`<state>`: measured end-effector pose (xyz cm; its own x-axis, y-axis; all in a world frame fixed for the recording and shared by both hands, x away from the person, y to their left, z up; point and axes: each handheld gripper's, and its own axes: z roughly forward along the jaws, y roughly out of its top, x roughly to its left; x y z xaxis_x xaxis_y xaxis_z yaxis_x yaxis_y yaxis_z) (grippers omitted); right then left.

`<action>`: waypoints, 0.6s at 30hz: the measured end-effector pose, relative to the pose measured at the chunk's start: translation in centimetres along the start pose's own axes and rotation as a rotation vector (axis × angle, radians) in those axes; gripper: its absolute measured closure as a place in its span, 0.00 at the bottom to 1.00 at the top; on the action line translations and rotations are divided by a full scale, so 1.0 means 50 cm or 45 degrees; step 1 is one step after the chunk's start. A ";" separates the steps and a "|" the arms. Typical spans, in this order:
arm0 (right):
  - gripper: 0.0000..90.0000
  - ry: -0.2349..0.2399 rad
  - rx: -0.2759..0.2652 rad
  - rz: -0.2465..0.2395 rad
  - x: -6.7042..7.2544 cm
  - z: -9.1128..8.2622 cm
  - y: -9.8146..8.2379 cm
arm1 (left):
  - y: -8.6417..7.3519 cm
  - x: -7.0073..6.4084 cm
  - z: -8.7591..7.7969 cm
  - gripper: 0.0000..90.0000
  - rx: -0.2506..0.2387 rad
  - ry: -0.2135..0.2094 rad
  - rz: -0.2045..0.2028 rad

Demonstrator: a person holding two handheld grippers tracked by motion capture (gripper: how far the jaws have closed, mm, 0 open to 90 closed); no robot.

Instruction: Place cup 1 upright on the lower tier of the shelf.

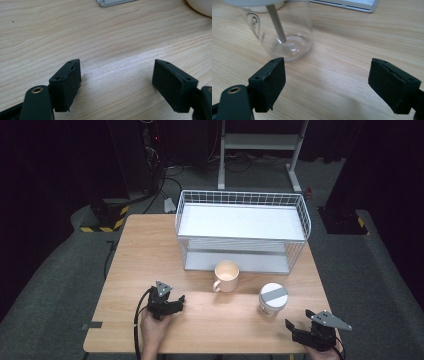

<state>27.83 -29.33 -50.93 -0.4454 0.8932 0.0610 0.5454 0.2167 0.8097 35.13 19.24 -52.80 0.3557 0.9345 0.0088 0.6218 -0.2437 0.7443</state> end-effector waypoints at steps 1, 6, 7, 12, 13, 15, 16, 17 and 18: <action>0.16 0.008 0.001 -0.004 0.003 0.000 0.001 | 0.000 0.000 0.000 0.26 0.000 0.001 0.000; 0.16 0.039 -0.013 -0.025 0.018 0.006 0.007 | 0.000 0.000 0.000 0.26 0.002 0.002 0.002; 0.16 0.039 -0.013 -0.025 0.018 0.006 0.007 | 0.000 0.000 0.000 0.26 0.002 0.002 0.002; 0.15 0.061 -0.011 -0.037 0.031 0.012 0.013 | 0.000 0.000 0.000 0.26 0.002 0.001 -0.003; 0.15 0.066 -0.014 -0.042 0.033 0.014 0.015 | 0.000 0.000 0.000 0.26 0.002 0.001 -0.003; 0.15 0.072 -0.017 -0.048 0.036 0.016 0.018 | 0.000 0.000 0.000 0.26 0.002 0.001 -0.002; 0.14 0.076 -0.019 -0.050 0.040 0.019 0.021 | 0.000 0.000 0.000 0.26 0.002 0.001 -0.002; 0.14 0.076 -0.019 -0.050 0.040 0.019 0.021 | 0.000 0.000 0.000 0.26 0.002 0.001 -0.002; 0.14 0.086 -0.020 -0.049 0.043 0.023 0.023 | 0.000 0.000 0.000 0.26 0.002 0.001 -0.003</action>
<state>28.32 -26.70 -50.54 -0.5132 0.8555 0.0687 0.5161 0.2437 0.8211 35.13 19.25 -52.80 0.3536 0.9354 0.0078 0.6236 -0.2420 0.7433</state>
